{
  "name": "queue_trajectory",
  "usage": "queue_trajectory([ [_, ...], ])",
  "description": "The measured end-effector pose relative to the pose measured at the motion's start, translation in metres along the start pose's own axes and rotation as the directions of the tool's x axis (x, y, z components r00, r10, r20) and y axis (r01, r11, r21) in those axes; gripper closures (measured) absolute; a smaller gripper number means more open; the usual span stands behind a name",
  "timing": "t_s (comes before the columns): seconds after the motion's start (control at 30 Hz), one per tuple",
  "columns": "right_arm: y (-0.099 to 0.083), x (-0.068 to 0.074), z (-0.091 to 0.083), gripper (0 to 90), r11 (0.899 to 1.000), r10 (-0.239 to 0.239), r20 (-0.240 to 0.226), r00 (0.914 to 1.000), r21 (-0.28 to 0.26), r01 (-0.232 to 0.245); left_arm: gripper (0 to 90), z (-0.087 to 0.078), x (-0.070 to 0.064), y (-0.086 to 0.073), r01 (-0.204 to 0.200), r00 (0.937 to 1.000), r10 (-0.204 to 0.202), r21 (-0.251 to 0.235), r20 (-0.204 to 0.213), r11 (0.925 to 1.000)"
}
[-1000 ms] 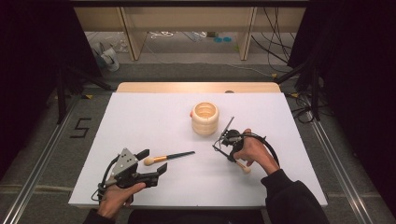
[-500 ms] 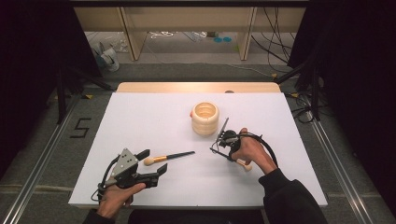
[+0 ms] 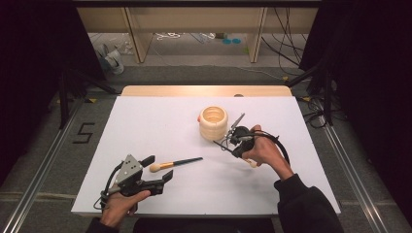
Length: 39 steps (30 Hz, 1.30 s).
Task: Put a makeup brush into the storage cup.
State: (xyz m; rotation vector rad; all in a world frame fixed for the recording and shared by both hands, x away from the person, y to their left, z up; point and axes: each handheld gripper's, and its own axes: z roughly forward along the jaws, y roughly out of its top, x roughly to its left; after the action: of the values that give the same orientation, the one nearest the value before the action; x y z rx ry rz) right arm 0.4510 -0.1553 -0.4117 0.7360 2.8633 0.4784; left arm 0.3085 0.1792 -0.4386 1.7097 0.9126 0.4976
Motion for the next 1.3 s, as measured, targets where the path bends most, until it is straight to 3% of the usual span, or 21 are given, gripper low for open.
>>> queue_trajectory([
  [0.03, 0.0, 0.0, 0.0, 83.2, 1.0, 0.0, 0.0, 1.0, 0.0, 0.0, 17.3, 0.0, 0.0, 0.0, -0.001, 1.0, 0.001, -0.001, 0.0, 1.0],
  [0.17, 0.0, -0.002, -0.012, 83.1, 0.997, 0.013, -0.014, 0.9998, -0.081, -0.014, 17.3, 0.0, 0.0, 0.0, 0.015, 0.9999, -0.015, -0.003, -0.002, 0.9999],
  [0.27, 0.0, -0.002, -0.015, 83.1, 0.995, 0.005, -0.022, 0.9997, -0.1, -0.007, 17.3, 0.0, 0.0, -0.001, 0.015, 0.9999, -0.015, 0.0, -0.001, 0.9999],
  [0.53, 0.004, 0.014, -0.02, 83.2, 0.99, -0.118, -0.026, 0.9927, -0.077, 0.115, 17.4, 0.0, 0.001, 0.0, 0.011, 0.9999, -0.011, 0.006, -0.006, 0.9999],
  [0.57, 0.006, 0.021, -0.02, 83.1, 0.983, -0.173, -0.032, 0.9844, -0.063, 0.171, 17.5, 0.0, 0.002, 0.0, -0.008, 1.0, 0.008, 0.012, 0.001, 0.9999],
  [0.6, 0.007, 0.025, -0.021, 83.2, 0.979, -0.197, -0.033, 0.9799, -0.054, 0.195, 17.5, 0.0, 0.002, 0.0, -0.008, 1.0, 0.008, 0.012, 0.001, 0.9999],
  [0.67, 0.008, 0.028, -0.022, 83.2, 0.977, -0.209, -0.037, 0.9772, -0.045, 0.207, 17.5, 0.001, 0.001, 0.0, -0.005, 1.0, 0.004, 0.02, 0.008, 0.9998],
  [0.7, 0.009, 0.036, -0.022, 83.2, 0.968, -0.251, -0.043, 0.9672, -0.039, 0.249, 17.6, 0.001, 0.0, 0.0, -0.011, 0.9999, 0.011, 0.018, 0.012, 0.9998],
  [0.73, 0.009, 0.036, -0.022, 83.2, 0.968, -0.251, -0.043, 0.9672, -0.039, 0.249, 17.6, 0.002, 0.0, 0.0, -0.035, 0.9993, 0.034, 0.029, 0.014, 0.999],
  [0.77, 0.011, 0.044, -0.022, 83.2, 0.953, -0.301, -0.043, 0.9528, -0.045, 0.299, 17.6, 0.002, -0.001, 0.0, -0.044, 0.9989, 0.044, 0.038, 0.015, 0.9983],
  [0.8, 0.011, 0.047, -0.022, 83.2, 0.948, -0.318, -0.041, 0.9472, -0.043, 0.316, 17.7, 0.003, -0.003, 0.0, -0.05, 0.9984, 0.049, 0.052, 0.028, 0.9974],
  [0.83, 0.011, 0.047, -0.022, 83.2, 0.948, -0.318, -0.041, 0.9472, -0.043, 0.316, 17.6, 0.003, -0.003, 0.0, -0.05, 0.9984, 0.049, 0.052, 0.028, 0.9974],
  [0.87, 0.012, 0.049, -0.022, 83.1, 0.936, -0.35, -0.028, 0.9362, -0.034, 0.349, 17.6, 0.004, -0.003, 0.0, -0.052, 0.9979, 0.05, 0.056, 0.042, 0.9971],
  [0.93, 0.012, 0.055, -0.021, 83.2, 0.925, -0.38, -0.03, 0.9246, -0.03, 0.379, 17.8, 0.005, -0.005, 0.0, -0.058, 0.9965, 0.053, 0.065, 0.064, 0.9962],
  [0.97, 0.012, 0.06, -0.02, 83.2, 0.913, -0.408, -0.038, 0.9123, -0.026, 0.407, 18.8, 0.006, -0.006, 0.0, -0.071, 0.9937, 0.063, 0.088, 0.092, 0.9936],
  [1.0, 0.012, 0.06, -0.02, 83.2, 0.913, -0.408, -0.038, 0.9123, -0.026, 0.407, 19.5, 0.006, -0.006, 0.0, -0.071, 0.9937, 0.063, 0.088, 0.092, 0.9936],
  [1.17, 0.013, 0.076, -0.015, 83.1, 0.892, -0.452, -0.058, 0.8902, 0.004, 0.453, 21.7, 0.009, -0.011, 0.002, -0.095, 0.9869, 0.076, 0.129, 0.142, 0.9871],
  [1.23, 0.013, 0.079, -0.014, 83.1, 0.888, -0.458, -0.058, 0.8872, 0.01, 0.459, 22.2, 0.011, -0.013, 0.002, -0.108, 0.9834, 0.084, 0.147, 0.161, 0.9832],
  [1.27, 0.015, 0.082, -0.011, 83.2, 0.871, -0.49, -0.065, 0.8693, 0.006, 0.491, 22.7, 0.012, -0.014, 0.001, -0.112, 0.9816, 0.085, 0.156, 0.171, 0.9813],
  [1.3, 0.015, 0.082, -0.011, 83.2, 0.871, -0.49, -0.065, 0.8693, 0.006, 0.491, 22.7, 0.013, -0.015, 0.001, -0.122, 0.9796, 0.091, 0.17, 0.179, 0.9779],
])
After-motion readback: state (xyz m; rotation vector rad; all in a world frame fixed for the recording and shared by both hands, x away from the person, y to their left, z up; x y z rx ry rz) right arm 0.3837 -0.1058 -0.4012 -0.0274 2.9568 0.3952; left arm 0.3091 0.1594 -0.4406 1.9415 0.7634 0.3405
